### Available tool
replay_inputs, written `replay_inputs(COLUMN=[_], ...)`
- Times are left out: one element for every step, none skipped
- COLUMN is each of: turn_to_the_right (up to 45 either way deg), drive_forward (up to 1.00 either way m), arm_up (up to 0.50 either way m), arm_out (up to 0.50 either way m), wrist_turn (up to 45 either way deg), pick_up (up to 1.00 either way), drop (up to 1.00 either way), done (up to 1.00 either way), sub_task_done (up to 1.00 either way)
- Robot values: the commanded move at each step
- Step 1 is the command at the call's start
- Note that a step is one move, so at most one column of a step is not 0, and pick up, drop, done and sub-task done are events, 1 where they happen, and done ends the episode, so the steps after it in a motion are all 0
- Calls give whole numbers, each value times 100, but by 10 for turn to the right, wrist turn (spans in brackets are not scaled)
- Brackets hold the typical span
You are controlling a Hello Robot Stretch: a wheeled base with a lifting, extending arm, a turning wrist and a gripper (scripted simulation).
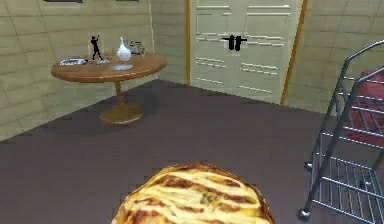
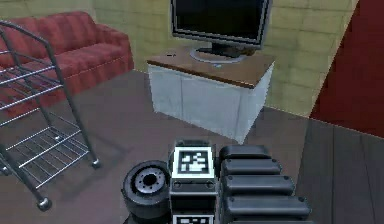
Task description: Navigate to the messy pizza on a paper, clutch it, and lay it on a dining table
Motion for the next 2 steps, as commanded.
replay_inputs(turn_to_the_right=[0,-30], drive_forward=[100,0], arm_up=[0,0], arm_out=[0,0], wrist_turn=[0,0], pick_up=[0,0], drop=[0,0], done=[0,0], sub_task_done=[0,0])
